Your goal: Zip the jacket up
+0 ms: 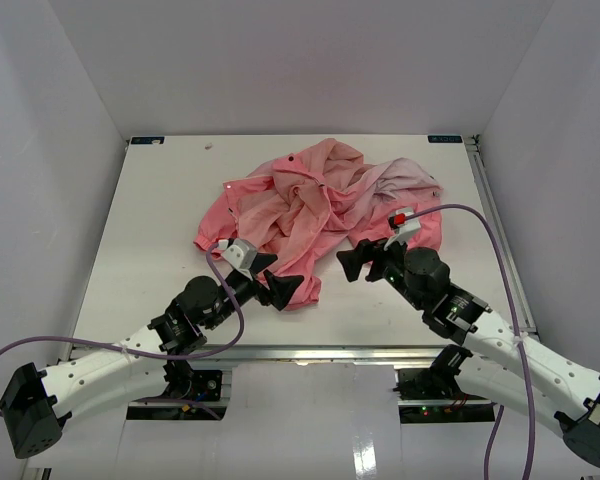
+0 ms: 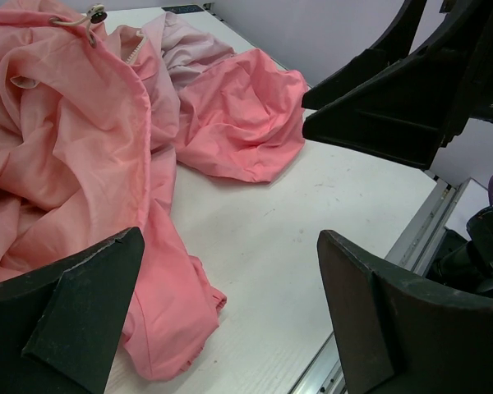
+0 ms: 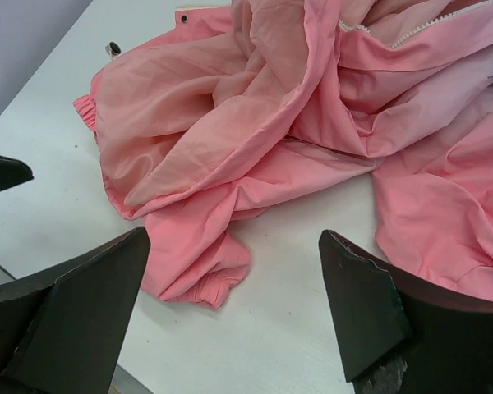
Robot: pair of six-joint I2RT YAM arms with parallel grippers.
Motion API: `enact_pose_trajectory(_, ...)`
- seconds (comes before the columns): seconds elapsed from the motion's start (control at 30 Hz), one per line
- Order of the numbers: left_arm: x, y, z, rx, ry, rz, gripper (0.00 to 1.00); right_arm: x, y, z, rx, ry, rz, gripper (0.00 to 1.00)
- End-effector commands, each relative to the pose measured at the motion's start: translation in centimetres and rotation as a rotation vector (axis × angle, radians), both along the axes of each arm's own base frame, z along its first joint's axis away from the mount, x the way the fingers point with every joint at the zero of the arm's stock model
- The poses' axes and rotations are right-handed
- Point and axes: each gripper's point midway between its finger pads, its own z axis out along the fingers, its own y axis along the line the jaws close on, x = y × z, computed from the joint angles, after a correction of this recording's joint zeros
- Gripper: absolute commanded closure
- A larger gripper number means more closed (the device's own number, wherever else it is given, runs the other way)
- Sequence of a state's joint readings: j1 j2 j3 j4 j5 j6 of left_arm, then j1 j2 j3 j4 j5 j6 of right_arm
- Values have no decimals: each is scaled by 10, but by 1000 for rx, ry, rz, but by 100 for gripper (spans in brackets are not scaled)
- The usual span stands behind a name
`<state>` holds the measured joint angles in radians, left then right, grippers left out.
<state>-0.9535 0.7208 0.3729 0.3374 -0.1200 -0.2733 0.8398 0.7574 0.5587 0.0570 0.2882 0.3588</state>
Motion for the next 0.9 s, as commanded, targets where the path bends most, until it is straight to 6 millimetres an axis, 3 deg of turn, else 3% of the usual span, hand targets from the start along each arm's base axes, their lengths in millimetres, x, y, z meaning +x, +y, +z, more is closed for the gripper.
enact_pose_trajectory(0.0, -4, -2, 3, -9, -16, -18, 2, 5, 4, 15, 30, -43, -6, 10)
enact_pose_trajectory(0.23, 5, 7, 1, -7, -12, 52, 2, 23, -1, 33, -9, -72, -89, 10)
enact_pose_trajectory(0.37, 17, 24, -3, -9, 13, 168, 2, 59, -6, 48, -77, -89, -215, 10)
enact_pose_trajectory(0.47, 25, 42, -3, -24, 26, 270, 2, 93, 10, 59, -117, -83, -199, 10)
enact_pose_trajectory(0.5, 32, 55, -5, -34, 42, 348, 2, 103, 20, 76, -98, -96, -172, 10)
enact_pose_trajectory(0.57, 36, 76, -2, -68, 54, 455, 2, 137, 29, 63, -131, -51, -165, 9)
enact_pose_trajectory(0.63, 38, 91, -3, -86, 66, 526, 2, 161, 35, 62, -131, -35, -158, 8)
enact_pose_trajectory(0.77, 35, 100, 1, -137, 52, 542, 2, 208, 49, 51, -177, -30, -149, 7)
enact_pose_trajectory(0.87, 35, 104, 2, -147, 52, 555, 2, 231, 67, 30, -227, -21, -82, 4)
